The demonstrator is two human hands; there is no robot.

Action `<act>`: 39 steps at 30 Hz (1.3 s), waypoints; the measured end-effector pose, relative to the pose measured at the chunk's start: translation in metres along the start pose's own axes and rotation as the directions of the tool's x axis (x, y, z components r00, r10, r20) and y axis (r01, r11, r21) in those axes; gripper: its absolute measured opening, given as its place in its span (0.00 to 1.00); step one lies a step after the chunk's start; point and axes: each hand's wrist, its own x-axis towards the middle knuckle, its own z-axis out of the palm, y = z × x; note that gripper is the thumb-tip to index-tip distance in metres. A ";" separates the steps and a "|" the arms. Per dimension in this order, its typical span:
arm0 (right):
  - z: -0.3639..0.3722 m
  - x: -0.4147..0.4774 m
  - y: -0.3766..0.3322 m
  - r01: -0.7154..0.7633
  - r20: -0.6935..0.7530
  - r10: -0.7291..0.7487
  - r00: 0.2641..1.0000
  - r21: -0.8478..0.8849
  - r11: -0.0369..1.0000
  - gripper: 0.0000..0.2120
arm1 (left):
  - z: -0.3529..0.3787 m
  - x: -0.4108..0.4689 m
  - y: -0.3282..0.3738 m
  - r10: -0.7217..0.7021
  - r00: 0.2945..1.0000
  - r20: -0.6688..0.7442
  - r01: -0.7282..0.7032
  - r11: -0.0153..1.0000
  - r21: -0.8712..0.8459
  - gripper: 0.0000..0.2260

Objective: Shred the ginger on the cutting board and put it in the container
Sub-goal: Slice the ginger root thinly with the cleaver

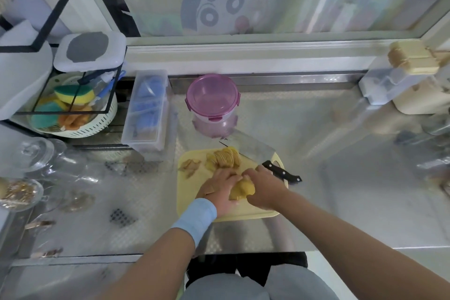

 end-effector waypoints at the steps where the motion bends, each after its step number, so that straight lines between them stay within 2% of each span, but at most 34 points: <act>1: 0.005 0.000 0.000 -0.001 -0.023 0.002 1.000 0.012 1.000 0.25 | 0.002 -0.001 -0.001 -0.001 1.000 -0.015 0.001 1.000 0.006 0.29; 7: 0.004 0.001 -0.002 0.015 -0.013 -0.014 1.000 0.088 0.996 0.27 | -0.001 -0.010 -0.011 0.027 0.997 -0.075 -0.025 0.999 0.022 0.26; 10: -0.011 0.015 -0.006 -0.026 -0.153 0.061 0.986 0.219 0.975 0.24 | -0.017 -0.003 -0.025 -0.046 0.949 -0.312 0.057 0.998 0.025 0.20; 12: -0.020 0.029 -0.012 -0.040 -0.185 0.090 0.979 0.258 0.965 0.24 | -0.026 0.005 -0.037 -0.136 0.912 -0.387 0.147 0.989 -0.002 0.21; 16: -0.023 0.054 -0.029 -0.048 -0.119 0.084 0.989 0.279 0.959 0.24 | -0.030 0.019 -0.056 -0.162 0.962 -0.220 0.157 0.987 -0.041 0.27; 20: -0.017 0.070 -0.044 -0.038 -0.135 0.080 0.988 0.293 0.955 0.18 | -0.032 0.026 -0.063 -0.172 0.943 -0.285 0.156 0.985 -0.078 0.24; 23: -0.012 0.078 -0.054 0.009 -0.123 0.034 0.992 0.328 0.945 0.14 | -0.033 0.021 -0.079 -0.216 0.918 -0.331 0.169 0.971 -0.167 0.23; 28: -0.012 0.085 -0.057 0.041 -0.096 -0.017 0.995 0.250 0.967 0.11 | -0.038 0.014 -0.095 -0.223 0.936 -0.273 0.183 0.969 -0.164 0.25; 31: -0.017 0.080 -0.053 0.044 -0.054 -0.035 0.998 0.175 0.984 0.15 | -0.045 0.013 -0.092 -0.224 0.949 -0.222 0.202 0.972 -0.120 0.28; 33: -0.024 0.072 -0.052 0.042 -0.001 -0.042 0.999 0.170 0.985 0.23 | -0.049 0.009 -0.087 -0.221 0.950 -0.219 0.201 0.973 -0.111 0.31; 35: -0.033 0.062 -0.048 0.017 0.013 -0.020 1.000 0.182 0.983 0.30 | -0.051 0.003 -0.079 -0.197 0.924 -0.326 0.165 0.979 -0.123 0.27; 37: -0.041 0.048 -0.040 -0.002 -0.021 0.006 1.000 0.185 0.983 0.28 | -0.048 -0.003 -0.067 -0.142 0.887 -0.439 0.106 0.989 -0.105 0.20; 39: -0.042 0.030 -0.027 -0.010 -0.029 0.014 0.999 0.140 0.990 0.27 | -0.041 -0.009 -0.050 -0.101 0.903 -0.418 0.056 0.991 -0.118 0.16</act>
